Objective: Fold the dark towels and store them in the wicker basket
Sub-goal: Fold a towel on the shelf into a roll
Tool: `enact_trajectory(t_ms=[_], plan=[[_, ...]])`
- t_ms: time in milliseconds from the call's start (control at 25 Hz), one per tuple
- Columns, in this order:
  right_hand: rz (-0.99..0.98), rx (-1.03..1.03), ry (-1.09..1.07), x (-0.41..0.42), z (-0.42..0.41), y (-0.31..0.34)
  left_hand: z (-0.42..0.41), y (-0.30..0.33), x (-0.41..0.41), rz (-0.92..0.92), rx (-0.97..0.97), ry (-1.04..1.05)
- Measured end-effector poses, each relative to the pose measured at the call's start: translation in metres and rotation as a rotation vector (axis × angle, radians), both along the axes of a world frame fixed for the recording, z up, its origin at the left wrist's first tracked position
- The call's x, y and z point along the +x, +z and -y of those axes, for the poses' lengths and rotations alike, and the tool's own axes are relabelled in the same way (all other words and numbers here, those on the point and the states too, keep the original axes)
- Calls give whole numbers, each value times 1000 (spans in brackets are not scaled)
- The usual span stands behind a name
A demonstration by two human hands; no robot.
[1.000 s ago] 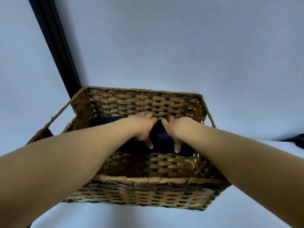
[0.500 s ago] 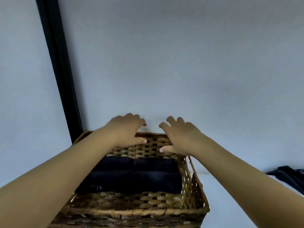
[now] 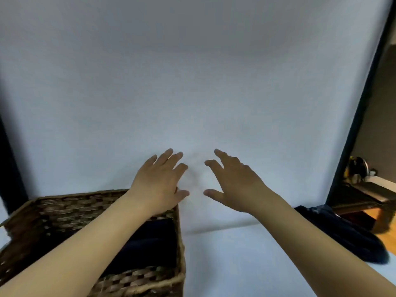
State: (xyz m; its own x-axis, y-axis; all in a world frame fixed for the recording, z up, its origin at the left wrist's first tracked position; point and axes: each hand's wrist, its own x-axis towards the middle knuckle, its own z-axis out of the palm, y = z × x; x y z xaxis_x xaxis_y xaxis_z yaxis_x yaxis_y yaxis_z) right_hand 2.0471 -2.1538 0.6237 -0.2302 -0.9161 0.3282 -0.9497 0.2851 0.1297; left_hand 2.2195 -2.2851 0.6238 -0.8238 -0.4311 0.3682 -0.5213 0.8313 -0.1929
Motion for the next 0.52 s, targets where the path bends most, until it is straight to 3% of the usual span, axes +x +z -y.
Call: enact_trajectory(t_ms=[240,400,520], plan=[[242,-6,-201,-146,-120,-52,-94,-31,-126,10,60,-168],[425,-1,-465,-257,-205,-120,-164,-89,-236,35,348,-301],[436,124,-587,-304,-244,-178,-216,-137,-307,60,606,-344]])
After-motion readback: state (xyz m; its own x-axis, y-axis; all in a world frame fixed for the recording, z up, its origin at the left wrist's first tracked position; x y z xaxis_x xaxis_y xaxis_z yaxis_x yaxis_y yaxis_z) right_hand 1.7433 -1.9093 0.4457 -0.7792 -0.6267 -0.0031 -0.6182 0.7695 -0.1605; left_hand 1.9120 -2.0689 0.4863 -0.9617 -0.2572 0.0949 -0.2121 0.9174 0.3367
